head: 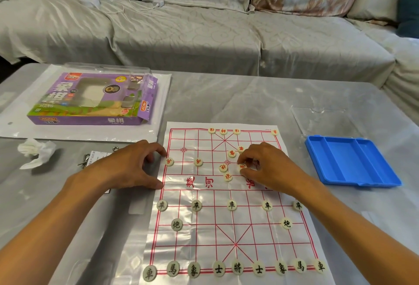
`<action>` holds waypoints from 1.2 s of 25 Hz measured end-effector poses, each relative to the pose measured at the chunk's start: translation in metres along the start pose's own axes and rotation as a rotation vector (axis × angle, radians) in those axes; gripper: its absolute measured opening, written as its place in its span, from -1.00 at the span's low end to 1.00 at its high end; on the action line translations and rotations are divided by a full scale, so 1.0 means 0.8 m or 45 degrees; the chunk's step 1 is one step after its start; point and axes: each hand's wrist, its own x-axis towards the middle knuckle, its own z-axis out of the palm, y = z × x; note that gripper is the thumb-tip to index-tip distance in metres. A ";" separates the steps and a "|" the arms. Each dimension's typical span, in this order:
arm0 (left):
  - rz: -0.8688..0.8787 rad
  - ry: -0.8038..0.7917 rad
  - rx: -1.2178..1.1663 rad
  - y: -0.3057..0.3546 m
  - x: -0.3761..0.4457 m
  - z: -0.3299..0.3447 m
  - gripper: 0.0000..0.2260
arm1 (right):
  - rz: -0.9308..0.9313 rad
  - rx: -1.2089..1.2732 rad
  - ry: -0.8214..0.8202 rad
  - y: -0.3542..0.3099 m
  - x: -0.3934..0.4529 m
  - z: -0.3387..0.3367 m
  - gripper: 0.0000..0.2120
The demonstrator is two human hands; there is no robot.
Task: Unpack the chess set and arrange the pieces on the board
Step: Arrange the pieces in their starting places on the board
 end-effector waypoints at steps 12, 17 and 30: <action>0.004 0.008 -0.013 0.000 0.000 0.000 -0.41 | 0.054 0.049 0.058 -0.007 0.000 0.008 -0.66; 0.002 0.008 -0.010 -0.001 0.000 0.000 -0.41 | 0.048 0.069 0.038 -0.009 0.000 0.008 -0.68; 0.018 0.028 0.000 -0.004 -0.001 0.000 -0.41 | -0.059 0.168 0.229 -0.043 0.050 -0.020 -0.69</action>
